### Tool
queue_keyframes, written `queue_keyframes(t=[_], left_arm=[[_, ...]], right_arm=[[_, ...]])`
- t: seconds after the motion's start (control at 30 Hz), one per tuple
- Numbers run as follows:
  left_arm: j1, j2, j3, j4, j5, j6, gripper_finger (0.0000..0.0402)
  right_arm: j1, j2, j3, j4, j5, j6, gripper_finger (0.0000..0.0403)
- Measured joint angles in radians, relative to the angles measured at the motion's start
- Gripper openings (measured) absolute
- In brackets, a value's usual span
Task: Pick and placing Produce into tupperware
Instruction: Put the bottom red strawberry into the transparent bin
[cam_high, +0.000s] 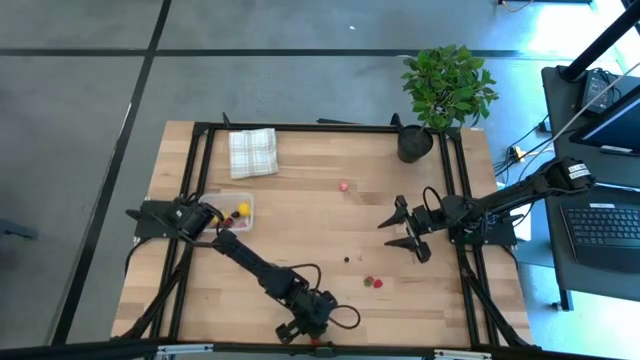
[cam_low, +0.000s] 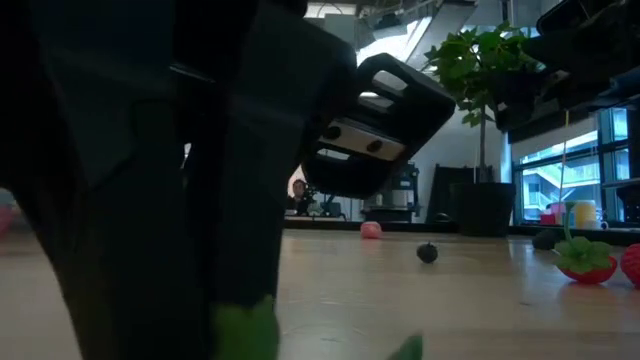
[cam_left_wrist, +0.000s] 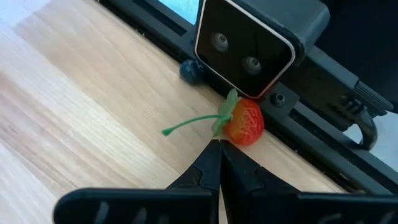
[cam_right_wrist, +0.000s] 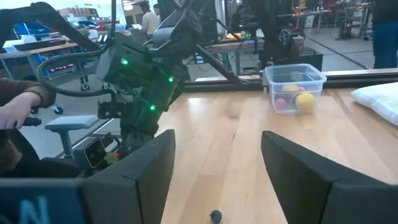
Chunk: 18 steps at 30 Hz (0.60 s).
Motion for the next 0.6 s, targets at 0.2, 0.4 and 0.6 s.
queue_keyframes(t=[0.2, 0.4, 0.6], left_arm=[[-0.001, 0.0, 0.0, -0.006, -0.003, -0.039, 0.0], [-0.027, -0.004, 0.002, -0.035, -0.053, -0.083, 0.0], [-0.066, -0.043, -0.006, -0.124, -0.137, -0.083, 0.0]], right_arm=[[0.0, 0.0, 0.0, 0.0, 0.0, 0.003, 0.024], [0.0, 0.0, 0.0, 0.0, -0.001, 0.031, 0.024], [0.0, 0.0, 0.0, 0.02, -0.001, 0.061, 0.024]])
